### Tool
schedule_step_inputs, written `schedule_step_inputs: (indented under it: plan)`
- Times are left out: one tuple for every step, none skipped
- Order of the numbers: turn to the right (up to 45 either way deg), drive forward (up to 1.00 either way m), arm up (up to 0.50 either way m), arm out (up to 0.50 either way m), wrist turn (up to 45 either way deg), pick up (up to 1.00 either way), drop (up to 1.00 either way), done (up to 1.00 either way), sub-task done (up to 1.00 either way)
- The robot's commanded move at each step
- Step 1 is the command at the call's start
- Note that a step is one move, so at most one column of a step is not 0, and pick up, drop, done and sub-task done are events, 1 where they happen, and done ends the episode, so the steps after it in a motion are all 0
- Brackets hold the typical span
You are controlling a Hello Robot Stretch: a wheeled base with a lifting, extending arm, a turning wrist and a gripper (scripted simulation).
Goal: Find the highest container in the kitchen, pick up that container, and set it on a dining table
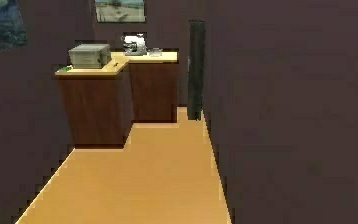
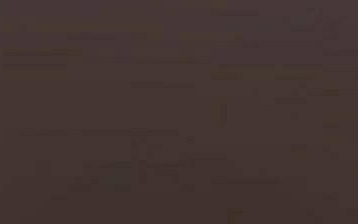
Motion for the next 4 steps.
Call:
schedule_step_inputs:
  plan:
    - [-42.0,0.00,0.00,0.00,0.0,0.00,0.00,0.00,0.00]
    - [0.0,0.45,0.00,0.00,0.0,0.00,0.00,0.00,0.00]
    - [39.0,0.00,0.00,0.00,0.0,0.00,0.00,0.00,0.00]
    - [0.0,1.00,0.00,0.00,0.0,0.00,0.00,0.00,0.00]
